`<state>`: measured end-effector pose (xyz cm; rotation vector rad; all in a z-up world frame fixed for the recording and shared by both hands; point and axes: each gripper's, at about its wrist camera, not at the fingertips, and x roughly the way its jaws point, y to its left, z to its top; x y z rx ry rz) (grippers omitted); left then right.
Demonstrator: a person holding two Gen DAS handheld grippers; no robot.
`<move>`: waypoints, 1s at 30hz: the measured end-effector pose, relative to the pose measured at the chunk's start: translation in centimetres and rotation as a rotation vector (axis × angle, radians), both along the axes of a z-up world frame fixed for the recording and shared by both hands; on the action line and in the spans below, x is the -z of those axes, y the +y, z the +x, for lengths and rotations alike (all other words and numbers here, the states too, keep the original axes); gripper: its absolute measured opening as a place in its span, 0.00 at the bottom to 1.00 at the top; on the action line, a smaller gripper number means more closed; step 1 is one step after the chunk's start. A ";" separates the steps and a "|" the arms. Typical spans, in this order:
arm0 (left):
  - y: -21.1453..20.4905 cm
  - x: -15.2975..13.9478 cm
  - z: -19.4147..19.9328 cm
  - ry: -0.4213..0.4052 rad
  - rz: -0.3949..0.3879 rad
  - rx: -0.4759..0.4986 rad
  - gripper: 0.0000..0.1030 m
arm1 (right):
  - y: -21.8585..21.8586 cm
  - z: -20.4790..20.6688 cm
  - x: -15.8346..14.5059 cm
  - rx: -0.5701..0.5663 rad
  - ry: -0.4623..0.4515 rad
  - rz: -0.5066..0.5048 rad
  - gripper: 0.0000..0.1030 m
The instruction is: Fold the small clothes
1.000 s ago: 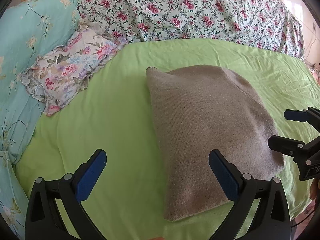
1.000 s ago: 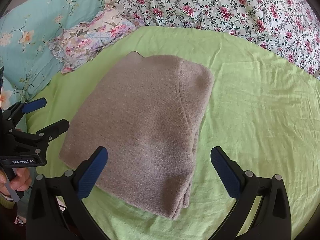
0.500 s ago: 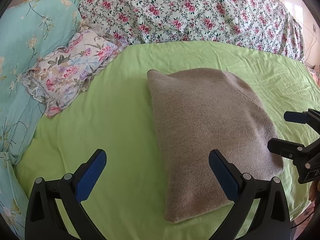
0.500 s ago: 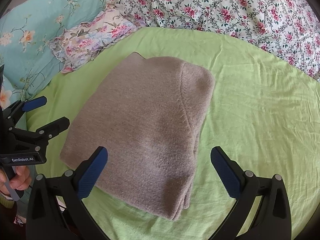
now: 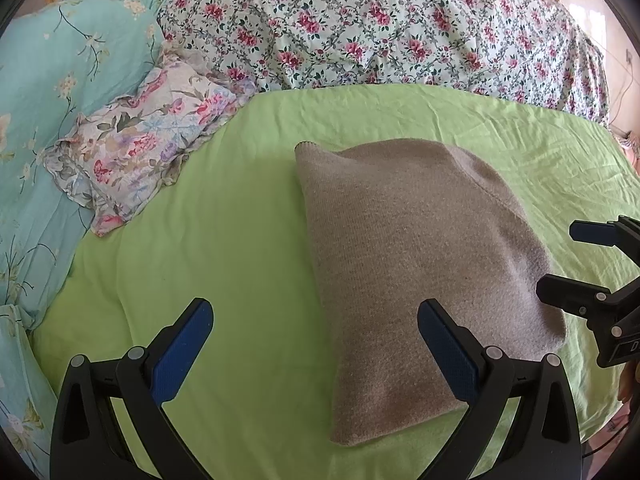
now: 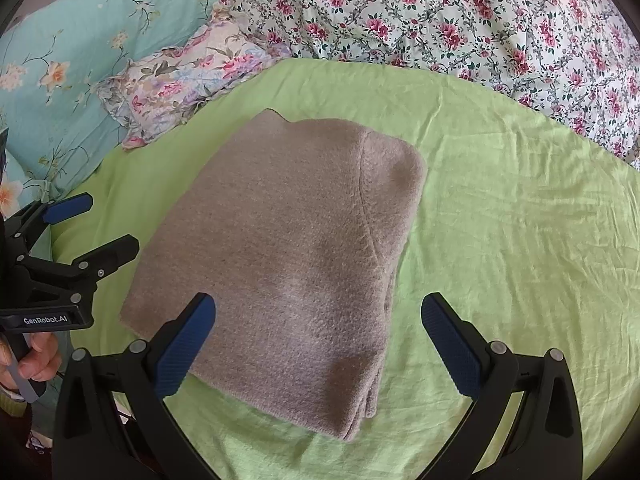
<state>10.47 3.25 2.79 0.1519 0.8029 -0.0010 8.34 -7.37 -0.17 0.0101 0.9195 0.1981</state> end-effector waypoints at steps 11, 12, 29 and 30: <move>0.0 -0.4 -0.1 -0.004 0.009 -0.001 0.99 | -0.1 -0.3 -0.5 0.015 -0.018 0.009 1.00; 0.0 -0.4 0.0 -0.004 0.009 -0.001 0.99 | -0.2 -0.3 -0.5 0.016 -0.017 0.010 1.00; -0.3 -0.4 0.2 -0.003 0.007 0.010 0.99 | -0.3 -0.2 -0.7 0.014 -0.019 0.007 1.00; -0.3 -0.4 0.2 -0.003 0.006 0.010 0.99 | -0.3 -0.2 -0.8 0.014 -0.020 0.006 1.00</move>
